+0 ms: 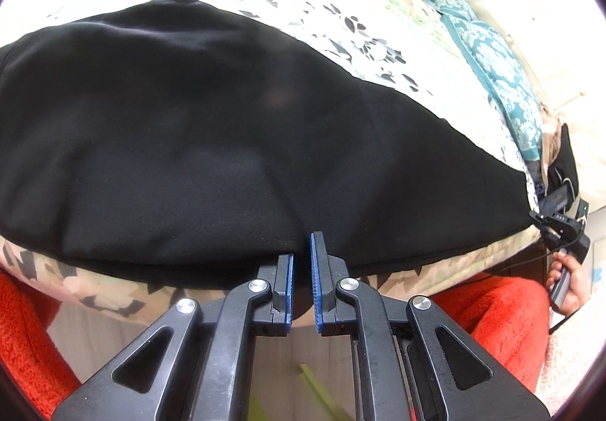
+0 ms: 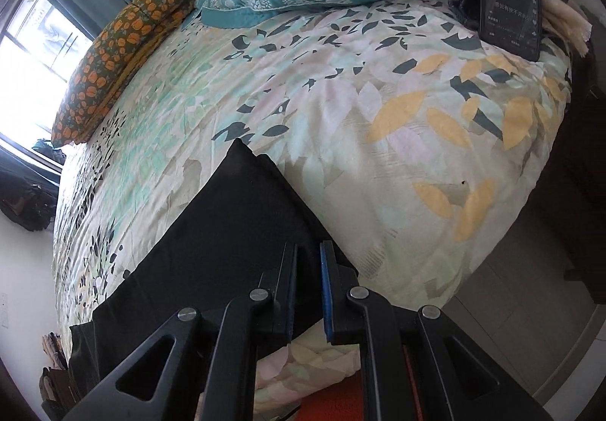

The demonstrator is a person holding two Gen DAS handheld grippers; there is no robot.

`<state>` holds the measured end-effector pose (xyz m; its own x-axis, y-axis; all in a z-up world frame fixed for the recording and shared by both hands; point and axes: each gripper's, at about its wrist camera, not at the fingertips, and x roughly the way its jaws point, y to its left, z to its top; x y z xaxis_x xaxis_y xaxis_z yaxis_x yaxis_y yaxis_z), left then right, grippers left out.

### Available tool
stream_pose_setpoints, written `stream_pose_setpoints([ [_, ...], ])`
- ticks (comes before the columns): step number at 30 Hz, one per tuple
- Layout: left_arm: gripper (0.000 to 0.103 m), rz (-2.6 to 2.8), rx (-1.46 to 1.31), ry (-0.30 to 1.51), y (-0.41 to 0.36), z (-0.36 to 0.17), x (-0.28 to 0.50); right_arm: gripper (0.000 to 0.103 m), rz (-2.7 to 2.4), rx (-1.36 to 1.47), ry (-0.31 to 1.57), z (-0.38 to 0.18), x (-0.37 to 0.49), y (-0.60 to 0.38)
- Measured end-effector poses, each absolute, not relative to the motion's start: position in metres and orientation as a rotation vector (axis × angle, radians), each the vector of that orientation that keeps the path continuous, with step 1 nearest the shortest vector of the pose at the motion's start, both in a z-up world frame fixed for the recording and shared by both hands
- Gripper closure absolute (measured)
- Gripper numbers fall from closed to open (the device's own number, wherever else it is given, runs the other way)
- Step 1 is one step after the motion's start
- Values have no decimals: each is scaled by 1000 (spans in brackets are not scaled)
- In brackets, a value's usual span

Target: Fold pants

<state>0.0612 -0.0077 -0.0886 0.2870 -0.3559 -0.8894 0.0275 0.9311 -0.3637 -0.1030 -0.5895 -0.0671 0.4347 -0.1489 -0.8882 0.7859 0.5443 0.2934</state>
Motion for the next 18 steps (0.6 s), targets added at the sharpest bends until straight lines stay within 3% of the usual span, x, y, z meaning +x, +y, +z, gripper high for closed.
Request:
stream_pose_setpoints([
  [11,96,-289,-184,1340,-13,-100,51,91,-729,758,996,-73,-106,-587],
  [14,85,-269,-178,1381,-11,-106,47,85,-728,770,1020,-75,-103,-588],
  [15,71,-275,-174,1385,-9,-105,42,79,-717,784,1005,-74,-104,-588],
  [16,54,-281,-165,1384,-3,-102,36,54,-706,801,993,-73,-105,-587],
  [17,47,-283,-157,1374,1,-96,30,21,-702,811,975,-70,-108,-585],
  [18,40,-282,-156,1354,8,-89,23,13,-707,810,947,-65,-112,-582],
])
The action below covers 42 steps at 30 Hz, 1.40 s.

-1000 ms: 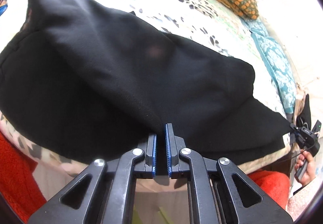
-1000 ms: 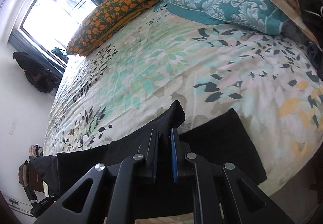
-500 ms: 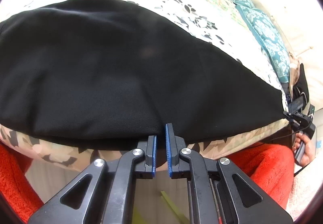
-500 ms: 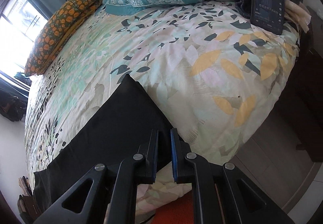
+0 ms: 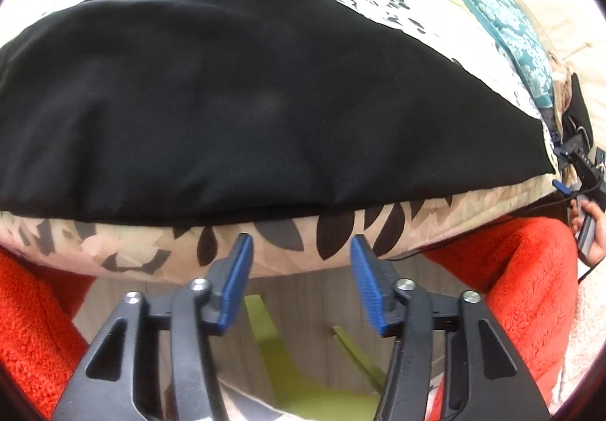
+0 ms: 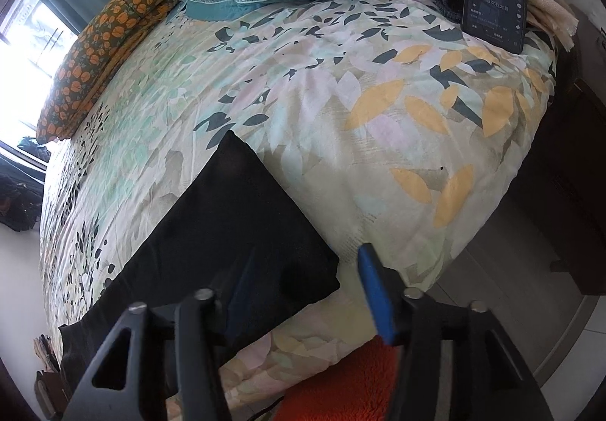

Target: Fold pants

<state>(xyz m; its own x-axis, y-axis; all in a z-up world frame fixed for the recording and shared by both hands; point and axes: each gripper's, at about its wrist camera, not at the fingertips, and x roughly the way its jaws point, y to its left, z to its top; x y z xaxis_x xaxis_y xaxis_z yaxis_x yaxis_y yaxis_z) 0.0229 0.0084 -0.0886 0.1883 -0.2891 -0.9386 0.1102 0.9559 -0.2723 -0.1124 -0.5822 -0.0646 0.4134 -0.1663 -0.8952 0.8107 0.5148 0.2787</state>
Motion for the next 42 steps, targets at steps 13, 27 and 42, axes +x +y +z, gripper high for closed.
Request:
stream_pose_setpoints([
  [13,29,136,-26,1131,145,-80,59,11,-344,316,939,-37,-2,-350],
  [27,17,296,-149,1182,165,-90,38,0,-166,95,1116,-142,25,-244],
  [42,16,-97,47,1085,19,-84,58,0,-178,96,1060,-144,24,-243],
])
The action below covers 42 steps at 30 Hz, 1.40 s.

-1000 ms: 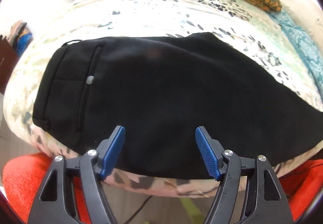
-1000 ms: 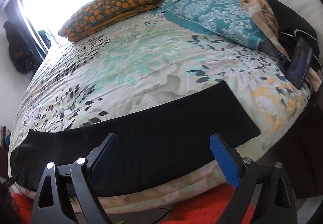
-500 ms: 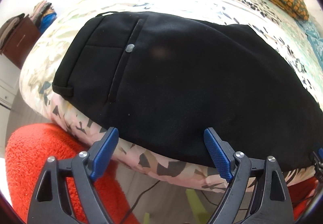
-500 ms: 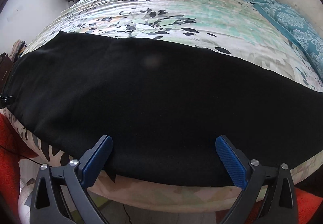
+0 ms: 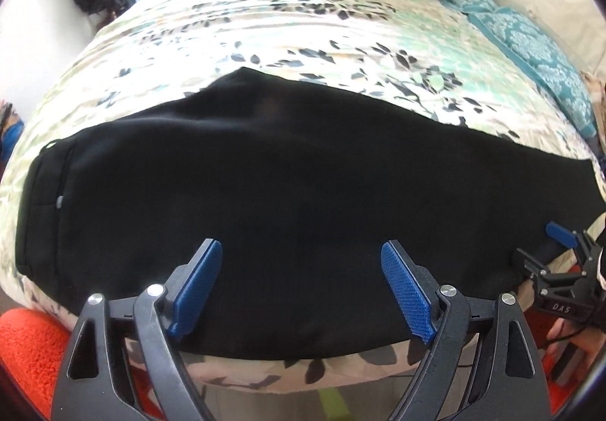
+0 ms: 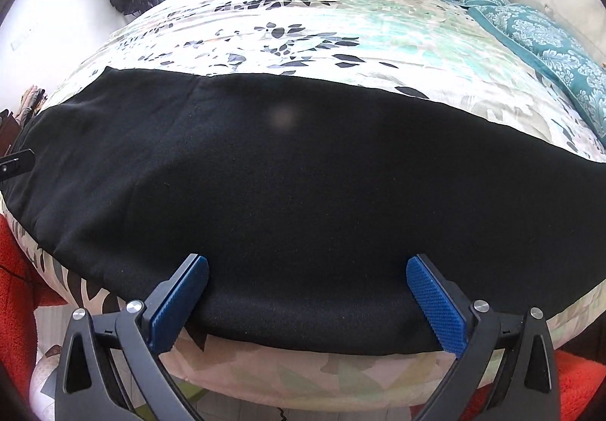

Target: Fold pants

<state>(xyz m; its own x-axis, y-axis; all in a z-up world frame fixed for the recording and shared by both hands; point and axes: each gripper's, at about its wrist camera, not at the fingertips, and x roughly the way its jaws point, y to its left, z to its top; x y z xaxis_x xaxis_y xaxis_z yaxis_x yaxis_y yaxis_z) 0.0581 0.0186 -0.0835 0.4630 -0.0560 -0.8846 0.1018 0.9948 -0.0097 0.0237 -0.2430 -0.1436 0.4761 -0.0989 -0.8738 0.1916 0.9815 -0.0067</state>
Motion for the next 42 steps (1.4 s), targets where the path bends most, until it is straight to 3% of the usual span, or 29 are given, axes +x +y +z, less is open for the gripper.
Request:
stream_pose_setpoints([
  [5,13,-93,107,1139,6,-117,52,0,-175,99,1051,-144,22,-243],
  [12,7,-80,145,1173,10,-118,47,0,-176,98,1051,-145,22,-244],
  [42,3,-72,163,1180,10,-121,48,0,-174,96,1038,-146,21,-244],
])
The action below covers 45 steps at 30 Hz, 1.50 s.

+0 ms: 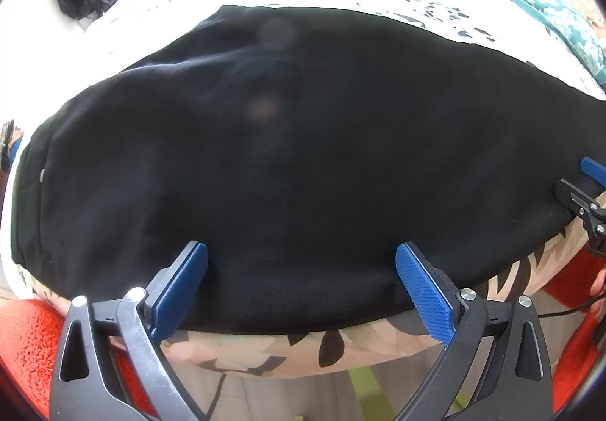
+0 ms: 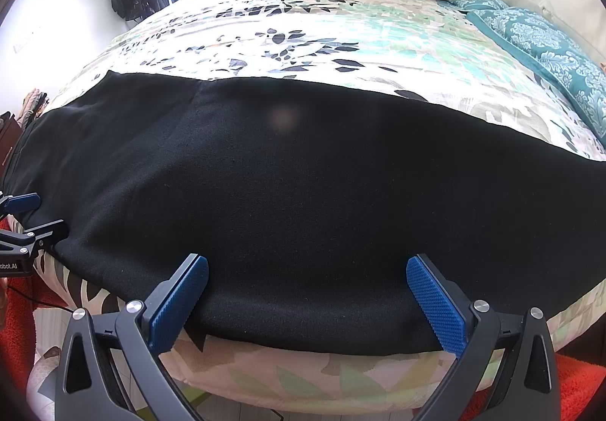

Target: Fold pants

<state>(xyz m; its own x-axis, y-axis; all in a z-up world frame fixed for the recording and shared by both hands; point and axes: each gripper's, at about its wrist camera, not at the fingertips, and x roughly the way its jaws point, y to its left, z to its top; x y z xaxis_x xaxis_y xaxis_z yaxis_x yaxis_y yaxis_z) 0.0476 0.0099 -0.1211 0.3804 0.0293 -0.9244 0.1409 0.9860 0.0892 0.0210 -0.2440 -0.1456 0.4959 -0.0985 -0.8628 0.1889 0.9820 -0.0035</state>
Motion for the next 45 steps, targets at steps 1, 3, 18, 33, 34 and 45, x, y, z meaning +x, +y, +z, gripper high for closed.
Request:
stream_pose_setpoints([
  [1,3,-72,163,1180,10,-121,48,0,-174,96,1038,-146,21,-244],
  [3,3,-72,163,1180,10,-121,48,0,-174,96,1038,-146,21,-244],
  [18,3,-74,159,1173,11,-122,48,0,-173,93,1026,-143,21,-244],
  [33,3,-89,92,1136,22,-116,43,1,-151,140,998,-127,19,-254],
  [34,3,-94,53,1128,26,-112,43,3,-161,181,944,-115,15,-263],
  [45,3,-52,-195,1063,71,-87,46,2,-544,939,495,-33,-125,-511],
])
